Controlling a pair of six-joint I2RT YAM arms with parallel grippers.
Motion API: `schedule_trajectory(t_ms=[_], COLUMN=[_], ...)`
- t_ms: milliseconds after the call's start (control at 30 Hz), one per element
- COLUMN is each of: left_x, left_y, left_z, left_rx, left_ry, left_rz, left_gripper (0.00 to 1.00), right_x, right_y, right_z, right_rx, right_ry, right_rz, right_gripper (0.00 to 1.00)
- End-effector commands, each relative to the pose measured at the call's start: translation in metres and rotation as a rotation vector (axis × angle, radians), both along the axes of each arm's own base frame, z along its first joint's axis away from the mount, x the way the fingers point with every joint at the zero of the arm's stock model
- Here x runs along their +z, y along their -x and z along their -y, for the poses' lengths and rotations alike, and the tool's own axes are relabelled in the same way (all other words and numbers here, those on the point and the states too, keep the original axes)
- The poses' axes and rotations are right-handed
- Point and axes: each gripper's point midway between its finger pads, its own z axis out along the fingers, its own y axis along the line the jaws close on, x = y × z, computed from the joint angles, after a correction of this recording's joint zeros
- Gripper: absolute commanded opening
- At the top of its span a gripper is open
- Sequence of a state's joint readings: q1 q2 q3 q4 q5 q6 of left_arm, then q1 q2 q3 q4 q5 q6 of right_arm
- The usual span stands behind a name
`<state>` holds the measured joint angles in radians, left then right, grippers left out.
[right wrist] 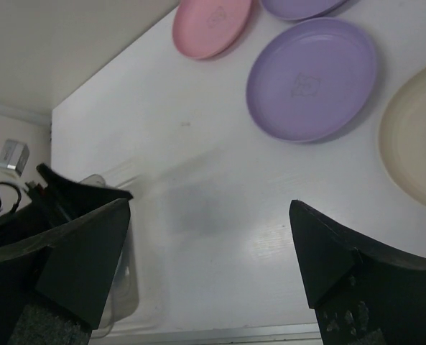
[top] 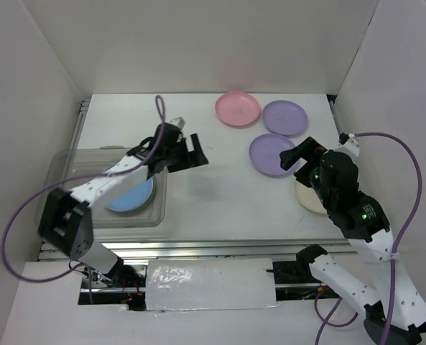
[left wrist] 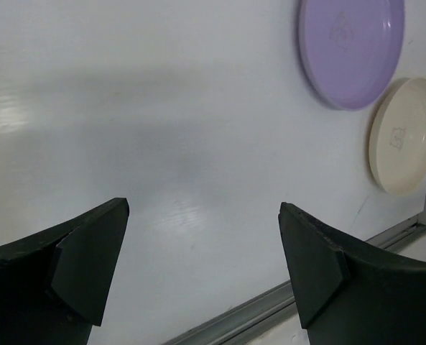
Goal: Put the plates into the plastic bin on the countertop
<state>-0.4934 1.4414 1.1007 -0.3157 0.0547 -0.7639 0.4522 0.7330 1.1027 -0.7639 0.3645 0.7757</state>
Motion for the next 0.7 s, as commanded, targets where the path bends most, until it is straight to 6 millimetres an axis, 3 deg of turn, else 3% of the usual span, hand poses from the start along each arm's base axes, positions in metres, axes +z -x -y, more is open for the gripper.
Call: schedule_trajectory(t_ms=[0, 67, 100, 200, 367, 533, 667], left_x=[0.026, 0.008, -0.008, -0.041, -0.078, -0.110, -0.127], left_y=[-0.050, -0.058, -0.076, -0.098, -0.121, -0.130, -0.132], left_z=[0.078, 0.106, 0.124, 0.157, 0.197, 0.217, 0.212], left_rx=[-0.063, -0.089, -0.091, -0.097, -0.134, -0.134, -0.080], left_ry=[0.114, 0.083, 0.066, 0.023, 0.036, 0.080, -0.020], left_rz=[0.085, 0.055, 0.042, 0.012, -0.006, -0.024, -0.027], left_gripper=[0.99, 0.99, 0.99, 0.99, 0.98, 0.96, 0.88], right_x=[-0.022, -0.026, -0.026, -0.029, -0.037, -0.048, -0.045], right_y=[0.006, 0.005, 0.006, 0.007, 0.011, 0.022, 0.024], right_z=[0.013, 0.018, 0.019, 0.019, 0.017, 0.012, 0.009], right_rx=[0.011, 0.008, 0.011, 0.037, 0.087, 0.141, 0.160], right_ry=[0.075, 0.062, 0.055, 0.030, 0.026, 0.016, 0.002], right_rz=[-0.081, -0.088, -0.081, -0.064, -0.071, -0.073, -0.057], right_gripper=[1.00, 1.00, 1.00, 1.00, 1.00, 1.00, 1.00])
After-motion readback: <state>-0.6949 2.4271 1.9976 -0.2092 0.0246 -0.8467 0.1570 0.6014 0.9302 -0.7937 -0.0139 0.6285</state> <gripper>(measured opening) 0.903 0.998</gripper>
